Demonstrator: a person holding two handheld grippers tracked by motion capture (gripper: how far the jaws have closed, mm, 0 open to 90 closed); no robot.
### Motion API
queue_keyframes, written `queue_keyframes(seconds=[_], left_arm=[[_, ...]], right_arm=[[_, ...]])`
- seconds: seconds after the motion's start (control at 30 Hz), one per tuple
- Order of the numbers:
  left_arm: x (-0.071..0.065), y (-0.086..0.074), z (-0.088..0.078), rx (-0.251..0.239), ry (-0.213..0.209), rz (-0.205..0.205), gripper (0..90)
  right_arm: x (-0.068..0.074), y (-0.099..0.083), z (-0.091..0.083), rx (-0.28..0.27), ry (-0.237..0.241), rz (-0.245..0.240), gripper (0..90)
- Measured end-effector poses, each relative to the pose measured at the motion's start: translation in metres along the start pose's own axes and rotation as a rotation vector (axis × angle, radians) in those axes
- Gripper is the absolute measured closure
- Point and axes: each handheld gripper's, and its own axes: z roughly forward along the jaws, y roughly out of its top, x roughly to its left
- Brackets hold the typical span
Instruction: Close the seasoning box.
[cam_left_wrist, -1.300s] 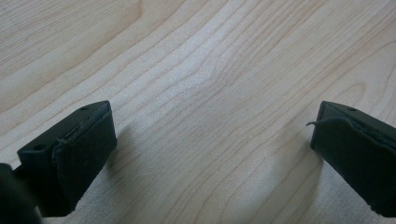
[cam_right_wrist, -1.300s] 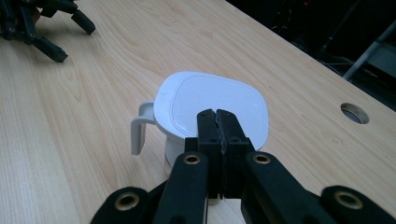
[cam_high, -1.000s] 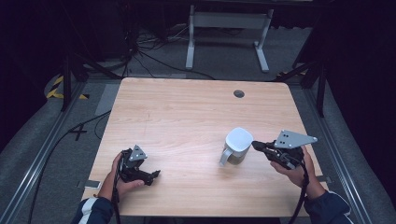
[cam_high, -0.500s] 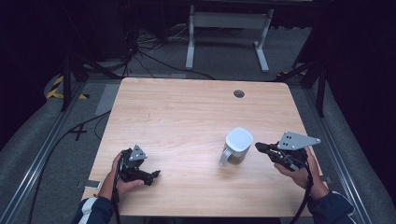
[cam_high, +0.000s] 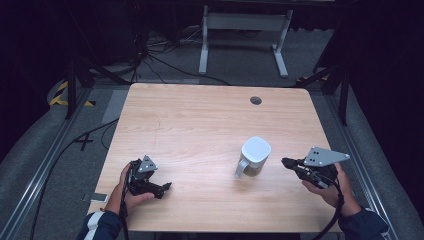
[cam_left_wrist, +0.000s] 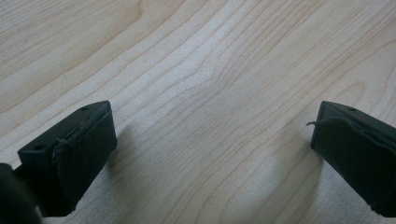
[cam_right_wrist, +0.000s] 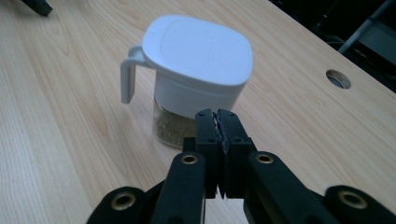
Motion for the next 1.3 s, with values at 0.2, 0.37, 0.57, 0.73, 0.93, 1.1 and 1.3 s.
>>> queue_keyframes(seconds=[0.2,0.37,0.57,0.73,0.93,1.1,1.3], left_arm=[[0.0,0.0,0.0,0.0,0.0,0.0,0.5],[0.0,0.0,0.0,-0.001,0.002,0.001,0.5],[0.0,0.0,0.0,-0.002,0.004,0.006,0.5],[0.0,-0.001,0.0,-0.003,0.007,0.001,0.5],[0.0,-0.001,0.0,-0.003,0.007,0.001,0.5],[0.0,0.0,-0.001,-0.002,0.009,0.006,0.5],[0.0,0.0,-0.001,-0.002,0.008,0.008,0.5]], right_arm=[[-0.003,-0.024,-0.008,-0.002,0.002,0.016,75.5],[-0.003,-0.06,-0.009,0.002,0.01,0.066,56.1],[-0.005,-0.12,-0.006,0.067,0.02,0.193,40.9],[-0.004,-0.139,-0.007,0.086,-0.024,0.238,29.6],[-0.008,-0.139,-0.005,0.095,-0.01,0.27,27.1],[-0.008,-0.139,-0.004,0.096,-0.012,0.273,26.7],[-0.008,-0.139,-0.004,0.098,-0.015,0.272,26.0]])
